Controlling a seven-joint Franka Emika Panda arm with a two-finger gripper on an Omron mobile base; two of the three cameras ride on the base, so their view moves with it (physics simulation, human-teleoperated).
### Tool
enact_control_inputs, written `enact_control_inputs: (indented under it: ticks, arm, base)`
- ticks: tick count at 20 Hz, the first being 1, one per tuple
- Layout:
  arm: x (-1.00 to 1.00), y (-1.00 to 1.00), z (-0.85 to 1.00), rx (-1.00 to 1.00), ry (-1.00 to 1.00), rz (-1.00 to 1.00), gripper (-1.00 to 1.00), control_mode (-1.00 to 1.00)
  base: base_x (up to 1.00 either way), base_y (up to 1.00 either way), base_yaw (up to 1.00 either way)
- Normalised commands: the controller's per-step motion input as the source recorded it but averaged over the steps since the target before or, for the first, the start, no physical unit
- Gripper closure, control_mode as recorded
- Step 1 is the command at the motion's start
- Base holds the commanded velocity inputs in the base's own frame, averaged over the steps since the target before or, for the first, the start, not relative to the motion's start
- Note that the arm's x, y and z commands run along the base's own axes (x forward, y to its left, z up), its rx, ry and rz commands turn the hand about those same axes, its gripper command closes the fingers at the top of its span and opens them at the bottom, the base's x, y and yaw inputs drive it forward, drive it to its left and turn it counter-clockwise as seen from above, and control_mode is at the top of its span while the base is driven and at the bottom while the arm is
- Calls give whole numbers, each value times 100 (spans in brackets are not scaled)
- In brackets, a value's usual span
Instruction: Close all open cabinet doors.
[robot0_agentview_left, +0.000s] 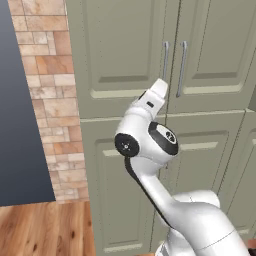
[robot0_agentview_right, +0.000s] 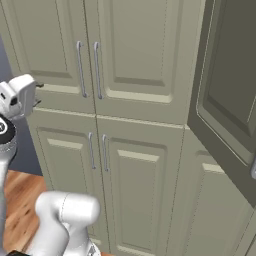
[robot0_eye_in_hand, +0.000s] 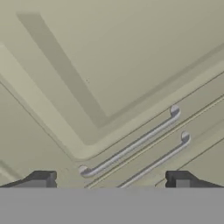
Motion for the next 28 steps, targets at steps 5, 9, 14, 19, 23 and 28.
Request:
enact_control_inputs:
  ticks: [5, 9, 14, 19, 23, 28]
  arm:
    - [-100, -5, -7, 29, 0, -10, -100, -100]
    - [-100, -24, -8, 36, 0, -5, -100, -100]
    - [-100, -63, -13, 37, 0, 2, -100, -100]
    - [-63, -70, -9, 34, 2, 6, -100, -100]
    - [-17, -13, -21, 9, 5, 0, -100, -100]
    - [-26, -12, -14, 6, 0, 0, -100, -100]
  base:
    - [0, 0, 0]
    - [0, 0, 0]
    - [0, 0, 0]
    - [0, 0, 0]
    - [0, 0, 0]
    - [0, 0, 0]
